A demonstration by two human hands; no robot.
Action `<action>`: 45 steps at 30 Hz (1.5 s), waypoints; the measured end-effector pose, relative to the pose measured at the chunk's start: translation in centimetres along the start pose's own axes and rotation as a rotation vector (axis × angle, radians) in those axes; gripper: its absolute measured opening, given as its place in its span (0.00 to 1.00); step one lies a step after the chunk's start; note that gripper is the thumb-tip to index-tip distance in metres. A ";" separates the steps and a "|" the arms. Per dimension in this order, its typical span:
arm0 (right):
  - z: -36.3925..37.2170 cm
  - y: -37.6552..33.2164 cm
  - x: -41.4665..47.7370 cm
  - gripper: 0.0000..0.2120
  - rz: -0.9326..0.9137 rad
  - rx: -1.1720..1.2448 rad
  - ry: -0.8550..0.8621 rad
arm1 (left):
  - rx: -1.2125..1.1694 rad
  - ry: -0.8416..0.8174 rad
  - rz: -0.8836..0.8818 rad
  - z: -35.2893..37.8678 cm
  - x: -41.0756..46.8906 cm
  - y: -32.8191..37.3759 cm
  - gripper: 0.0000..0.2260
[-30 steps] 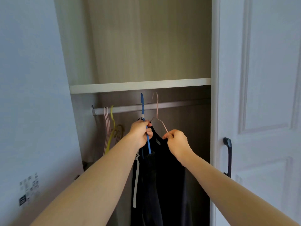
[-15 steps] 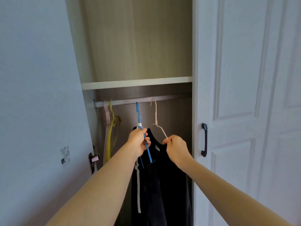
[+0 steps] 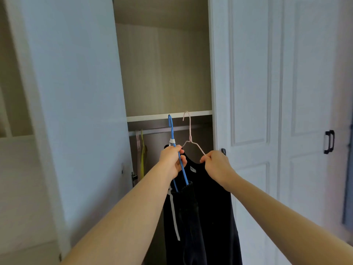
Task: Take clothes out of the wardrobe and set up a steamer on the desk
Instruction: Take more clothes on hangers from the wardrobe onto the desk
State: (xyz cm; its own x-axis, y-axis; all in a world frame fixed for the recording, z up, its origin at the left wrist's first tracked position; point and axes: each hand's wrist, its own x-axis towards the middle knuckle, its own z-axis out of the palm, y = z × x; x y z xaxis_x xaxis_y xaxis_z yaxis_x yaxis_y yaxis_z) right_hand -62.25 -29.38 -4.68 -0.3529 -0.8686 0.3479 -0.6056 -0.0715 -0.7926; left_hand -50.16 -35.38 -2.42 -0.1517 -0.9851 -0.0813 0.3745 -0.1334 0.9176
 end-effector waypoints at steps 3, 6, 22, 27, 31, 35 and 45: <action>-1.5 -1.6 -3.2 0.10 0.013 -0.014 0.021 | 0.010 -0.031 0.013 -0.4 -3.7 0.5 0.11; -2.8 -2.8 -6.5 0.10 0.007 -0.025 0.053 | 0.051 -0.075 0.041 -1.0 -7.4 1.0 0.13; -10.0 -7.7 -26.7 0.12 -0.010 -0.075 0.133 | 0.022 -0.312 0.070 -4.6 -28.4 0.9 0.03; -11.9 -8.9 -31.2 0.13 -0.006 -0.044 0.081 | -0.042 -0.356 0.047 -5.8 -33.8 0.7 0.05; -13.7 -8.7 -35.0 0.12 -0.019 -0.038 0.019 | -0.009 -0.380 0.061 -7.0 -38.0 0.0 0.02; -15.8 -8.1 -38.5 0.12 -0.031 -0.020 -0.046 | -0.003 -0.397 0.076 -7.4 -42.2 -1.5 0.03; -20.7 -5.7 -44.8 0.11 -0.071 0.016 -0.187 | -0.065 -0.332 0.117 -6.0 -52.3 -6.2 0.03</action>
State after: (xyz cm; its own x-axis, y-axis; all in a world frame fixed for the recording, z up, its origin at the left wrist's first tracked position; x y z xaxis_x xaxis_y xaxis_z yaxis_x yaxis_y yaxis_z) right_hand -57.71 20.07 -5.36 -0.1702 -0.9367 0.3059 -0.6126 -0.1426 -0.7774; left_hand -39.04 16.30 -6.17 -0.3893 -0.9064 0.1637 0.4631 -0.0390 0.8854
